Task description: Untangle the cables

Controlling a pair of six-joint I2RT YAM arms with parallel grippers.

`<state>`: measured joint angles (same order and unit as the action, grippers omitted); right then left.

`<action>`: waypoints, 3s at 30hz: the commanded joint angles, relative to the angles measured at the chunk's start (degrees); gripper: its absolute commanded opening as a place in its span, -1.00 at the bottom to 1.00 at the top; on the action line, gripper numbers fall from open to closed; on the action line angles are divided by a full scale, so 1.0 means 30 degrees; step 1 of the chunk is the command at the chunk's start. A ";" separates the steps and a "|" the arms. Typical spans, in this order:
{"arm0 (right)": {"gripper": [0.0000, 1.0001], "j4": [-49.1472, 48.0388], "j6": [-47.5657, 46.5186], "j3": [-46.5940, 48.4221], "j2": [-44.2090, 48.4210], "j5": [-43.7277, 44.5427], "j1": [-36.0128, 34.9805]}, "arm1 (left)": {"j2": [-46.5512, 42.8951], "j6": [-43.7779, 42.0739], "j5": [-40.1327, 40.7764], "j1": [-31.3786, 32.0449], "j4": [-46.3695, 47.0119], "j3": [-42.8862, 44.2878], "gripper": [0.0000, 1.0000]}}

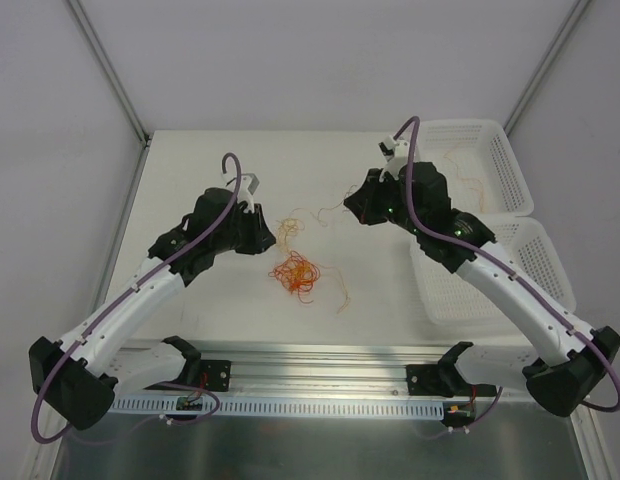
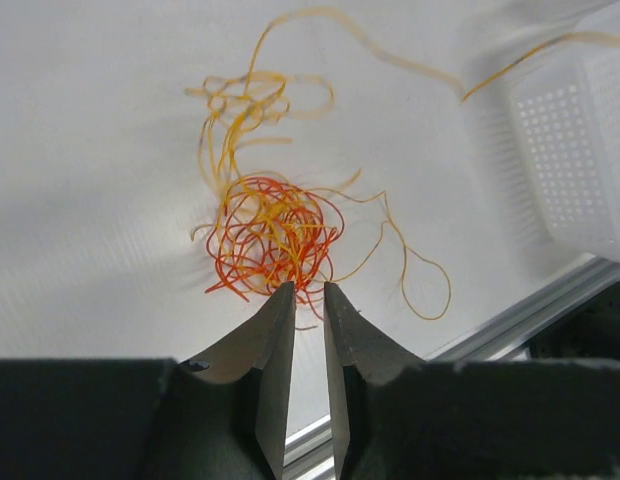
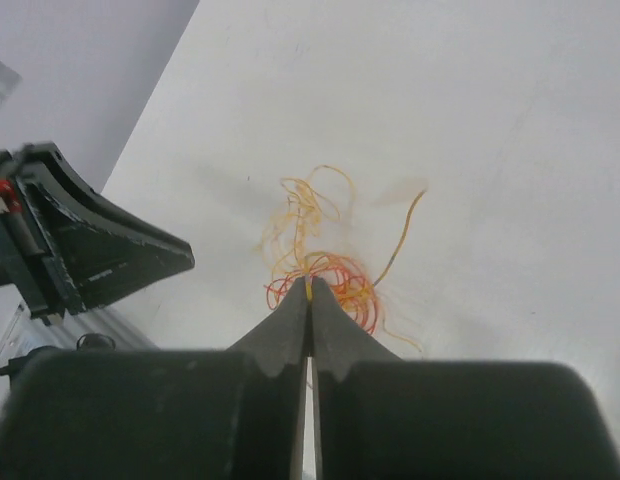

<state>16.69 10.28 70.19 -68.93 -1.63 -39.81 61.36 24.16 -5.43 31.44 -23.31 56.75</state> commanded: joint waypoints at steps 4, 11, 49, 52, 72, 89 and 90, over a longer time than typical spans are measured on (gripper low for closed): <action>-0.99 0.2785 -0.2195 0.2060 0.1441 0.2797 0.0233 | -0.0797 0.0440 0.0198 0.0037 0.2262 -0.2597 -0.61; -0.99 0.3988 -0.3047 0.4111 0.1237 0.1570 0.0292 | -0.0009 0.1759 -0.1497 0.0095 0.4867 -0.4619 0.19; -0.99 0.7563 -0.7117 0.7599 0.4924 0.6481 0.0438 | 0.8319 0.5011 0.5474 -0.5725 0.1033 -0.3886 -1.00; -0.99 0.7388 -0.7733 0.7540 0.5454 0.7776 0.0497 | 0.7731 0.5362 0.4860 -0.7512 0.0798 -0.4238 -1.00; -0.99 0.7150 -0.8411 0.6602 0.7625 0.8896 0.0585 | 0.6381 0.6275 0.1289 -1.4201 0.0592 -0.4504 -1.00; -0.99 0.5692 -0.4896 0.6543 0.2969 -0.1062 0.0556 | 0.1814 0.0093 -0.3313 -0.6499 0.2110 -0.2950 0.98; -0.99 0.5455 -0.4748 0.6631 0.2763 -0.1301 0.0556 | 0.1608 -0.0374 -0.3606 -0.6322 0.2348 -0.2979 0.98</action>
<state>38.74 -6.79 86.78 -60.29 1.67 -38.33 68.99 28.80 -11.68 11.07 -19.00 46.41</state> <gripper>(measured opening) 0.015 0.990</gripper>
